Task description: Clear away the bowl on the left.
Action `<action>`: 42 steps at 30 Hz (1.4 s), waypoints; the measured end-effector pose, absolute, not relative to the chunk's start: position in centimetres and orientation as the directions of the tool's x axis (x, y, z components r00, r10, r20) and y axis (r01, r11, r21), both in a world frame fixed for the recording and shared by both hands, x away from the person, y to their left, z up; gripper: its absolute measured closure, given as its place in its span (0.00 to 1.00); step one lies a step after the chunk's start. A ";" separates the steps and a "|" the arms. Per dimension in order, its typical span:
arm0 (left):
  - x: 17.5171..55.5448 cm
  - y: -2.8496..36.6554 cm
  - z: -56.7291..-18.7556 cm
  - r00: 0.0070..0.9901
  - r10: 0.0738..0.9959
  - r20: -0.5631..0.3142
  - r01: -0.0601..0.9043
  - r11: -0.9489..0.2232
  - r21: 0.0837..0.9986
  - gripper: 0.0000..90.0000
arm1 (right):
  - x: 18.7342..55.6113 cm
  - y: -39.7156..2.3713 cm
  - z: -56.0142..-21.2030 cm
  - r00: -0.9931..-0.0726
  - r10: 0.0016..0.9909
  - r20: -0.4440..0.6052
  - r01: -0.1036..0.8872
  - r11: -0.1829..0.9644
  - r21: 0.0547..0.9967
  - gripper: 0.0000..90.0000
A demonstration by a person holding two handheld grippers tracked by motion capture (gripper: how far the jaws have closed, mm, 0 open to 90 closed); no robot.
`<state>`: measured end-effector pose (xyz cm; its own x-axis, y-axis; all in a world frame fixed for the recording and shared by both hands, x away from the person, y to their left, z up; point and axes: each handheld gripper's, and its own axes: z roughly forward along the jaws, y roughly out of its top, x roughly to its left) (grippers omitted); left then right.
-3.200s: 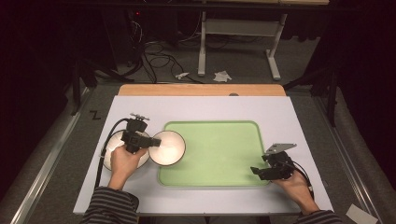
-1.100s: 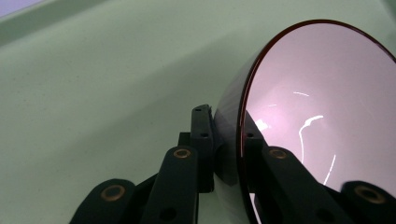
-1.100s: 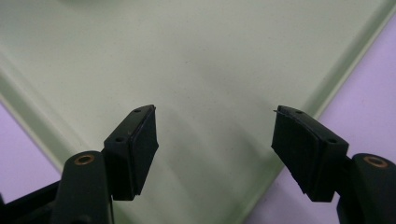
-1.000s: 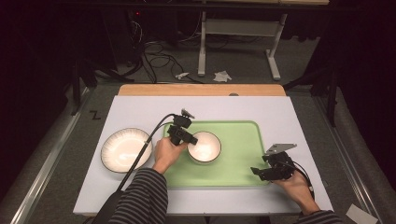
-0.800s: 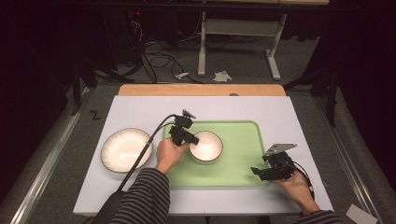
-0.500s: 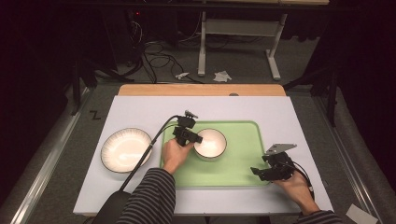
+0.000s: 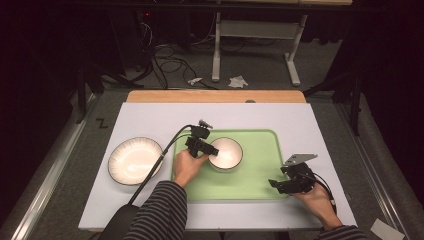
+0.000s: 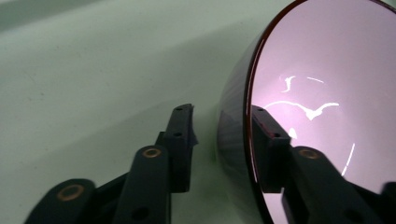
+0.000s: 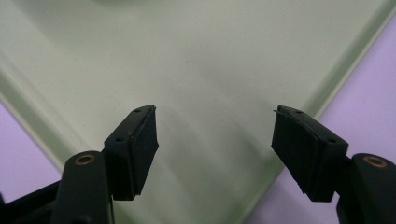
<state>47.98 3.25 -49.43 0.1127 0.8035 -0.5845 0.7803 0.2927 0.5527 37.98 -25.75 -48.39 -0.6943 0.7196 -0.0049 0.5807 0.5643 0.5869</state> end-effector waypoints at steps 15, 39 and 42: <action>46.8 4.6 -47.7 0.173 0.814 -0.554 0.766 0.243 0.596 0.51 | 38.0 -25.7 -48.4 -0.695 0.719 -0.004 0.582 0.567 0.583 0.36; 43.9 9.8 -45.2 0.156 0.781 -0.605 0.728 0.323 0.605 0.49 | 38.0 -25.7 -48.5 -0.698 0.716 -0.002 0.582 0.569 0.580 0.36; 43.4 10.2 -45.0 0.163 0.780 -0.604 0.724 0.321 0.610 0.49 | 38.0 -25.6 -48.5 -0.697 0.718 -0.003 0.584 0.569 0.579 0.36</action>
